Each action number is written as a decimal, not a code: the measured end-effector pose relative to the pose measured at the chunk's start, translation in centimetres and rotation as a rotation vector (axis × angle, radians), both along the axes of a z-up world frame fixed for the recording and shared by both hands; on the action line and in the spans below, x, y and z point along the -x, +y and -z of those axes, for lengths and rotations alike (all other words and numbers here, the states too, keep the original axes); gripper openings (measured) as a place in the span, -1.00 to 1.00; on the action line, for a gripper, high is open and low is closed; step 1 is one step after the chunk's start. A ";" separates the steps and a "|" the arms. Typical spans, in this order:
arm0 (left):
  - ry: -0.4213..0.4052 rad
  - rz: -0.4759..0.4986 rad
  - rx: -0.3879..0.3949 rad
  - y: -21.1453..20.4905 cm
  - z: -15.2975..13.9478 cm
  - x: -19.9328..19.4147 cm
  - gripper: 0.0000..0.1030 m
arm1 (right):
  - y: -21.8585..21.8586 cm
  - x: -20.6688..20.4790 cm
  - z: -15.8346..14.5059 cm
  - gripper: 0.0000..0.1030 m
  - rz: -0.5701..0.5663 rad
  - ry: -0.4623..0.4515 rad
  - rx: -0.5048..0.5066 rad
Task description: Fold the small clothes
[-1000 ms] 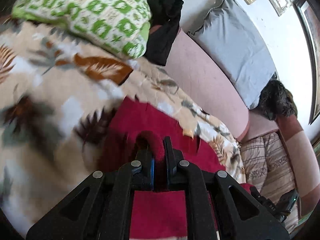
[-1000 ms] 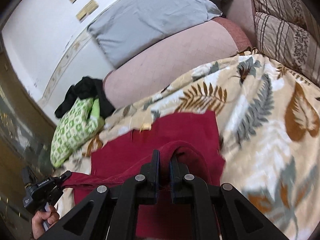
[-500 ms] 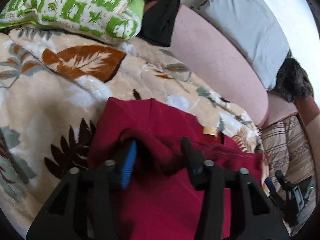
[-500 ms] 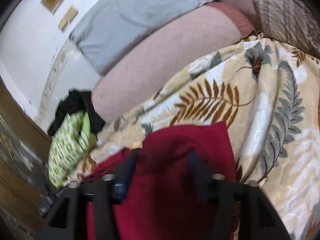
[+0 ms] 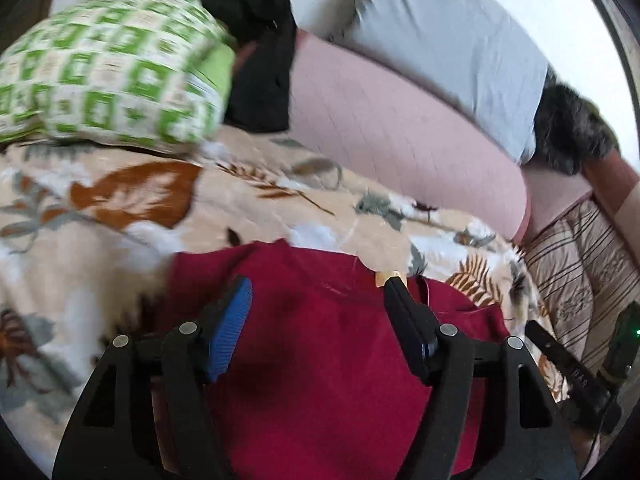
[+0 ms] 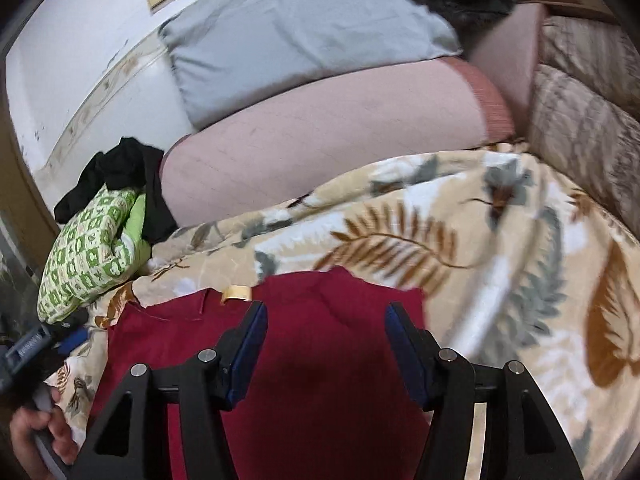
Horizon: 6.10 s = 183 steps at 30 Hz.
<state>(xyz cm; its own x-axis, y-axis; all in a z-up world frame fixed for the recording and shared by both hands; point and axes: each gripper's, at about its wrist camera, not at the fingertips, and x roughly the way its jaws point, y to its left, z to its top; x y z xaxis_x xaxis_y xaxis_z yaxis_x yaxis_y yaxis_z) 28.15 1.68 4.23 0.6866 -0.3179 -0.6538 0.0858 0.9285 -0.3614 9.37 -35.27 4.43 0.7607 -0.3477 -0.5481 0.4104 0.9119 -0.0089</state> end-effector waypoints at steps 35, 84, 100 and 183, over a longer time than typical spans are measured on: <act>0.290 -0.073 0.158 6.7 5.0 16.0 0.33 | -1.6 14.5 3.3 0.26 0.032 0.104 -0.317; 0.297 -0.005 0.188 6.3 2.8 25.4 -0.86 | -0.2 22.6 3.1 -0.74 0.001 0.031 -0.609; 0.342 -0.112 0.303 8.0 4.9 25.5 -0.64 | -0.3 24.6 2.9 -0.45 0.237 0.006 -0.461; -0.001 0.482 -0.106 -19.8 -0.9 27.6 -0.77 | 1.6 1.0 -4.3 -0.77 -0.283 0.650 -0.218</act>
